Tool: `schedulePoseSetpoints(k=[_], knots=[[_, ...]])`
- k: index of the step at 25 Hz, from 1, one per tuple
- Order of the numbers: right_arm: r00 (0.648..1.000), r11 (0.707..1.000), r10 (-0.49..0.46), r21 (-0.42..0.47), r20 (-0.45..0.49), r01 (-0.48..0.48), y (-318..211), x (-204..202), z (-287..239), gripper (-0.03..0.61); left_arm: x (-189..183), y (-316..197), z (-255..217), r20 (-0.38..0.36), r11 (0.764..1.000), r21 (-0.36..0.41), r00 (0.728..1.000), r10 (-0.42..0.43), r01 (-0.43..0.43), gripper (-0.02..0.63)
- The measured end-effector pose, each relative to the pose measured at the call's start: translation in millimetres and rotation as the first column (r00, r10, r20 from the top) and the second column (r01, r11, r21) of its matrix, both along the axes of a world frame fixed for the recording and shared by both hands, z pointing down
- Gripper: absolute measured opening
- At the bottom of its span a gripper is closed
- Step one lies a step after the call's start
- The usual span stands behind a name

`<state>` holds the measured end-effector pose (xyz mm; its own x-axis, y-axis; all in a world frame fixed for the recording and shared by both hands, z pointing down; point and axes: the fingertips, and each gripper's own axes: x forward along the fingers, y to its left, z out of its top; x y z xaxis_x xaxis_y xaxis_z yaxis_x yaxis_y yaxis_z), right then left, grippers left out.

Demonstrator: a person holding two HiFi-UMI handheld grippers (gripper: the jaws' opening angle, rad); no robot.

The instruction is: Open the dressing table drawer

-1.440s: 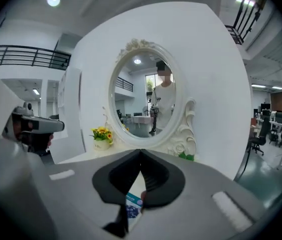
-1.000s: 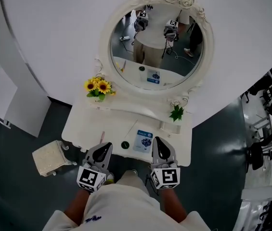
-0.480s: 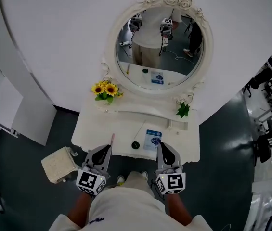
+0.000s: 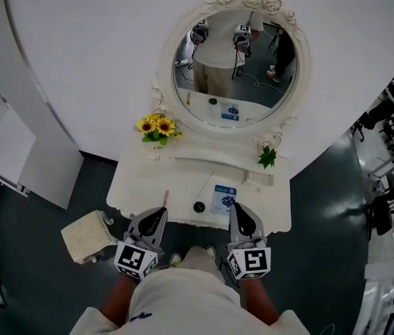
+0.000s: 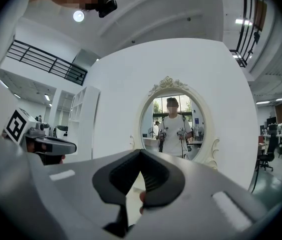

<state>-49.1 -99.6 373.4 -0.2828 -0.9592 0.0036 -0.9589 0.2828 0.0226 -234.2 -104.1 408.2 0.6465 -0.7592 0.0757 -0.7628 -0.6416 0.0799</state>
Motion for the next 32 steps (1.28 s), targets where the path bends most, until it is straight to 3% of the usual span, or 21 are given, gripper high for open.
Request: schedulePoseSetpoints(k=[28,32], knots=[[0.999,0.999,-0.039,-0.009,-0.024,0.038,-5,-14,0,0.011,-10,3,7,-0.001,1.0,-0.021,1.0,-0.006,0.006,0.008],[0.999,0.999,-0.044,-0.014,-0.026,0.044,-6,-15,2,0.011,-9,8,-1,-0.039,0.999,-0.04,0.999,0.002,-0.003,0.008]])
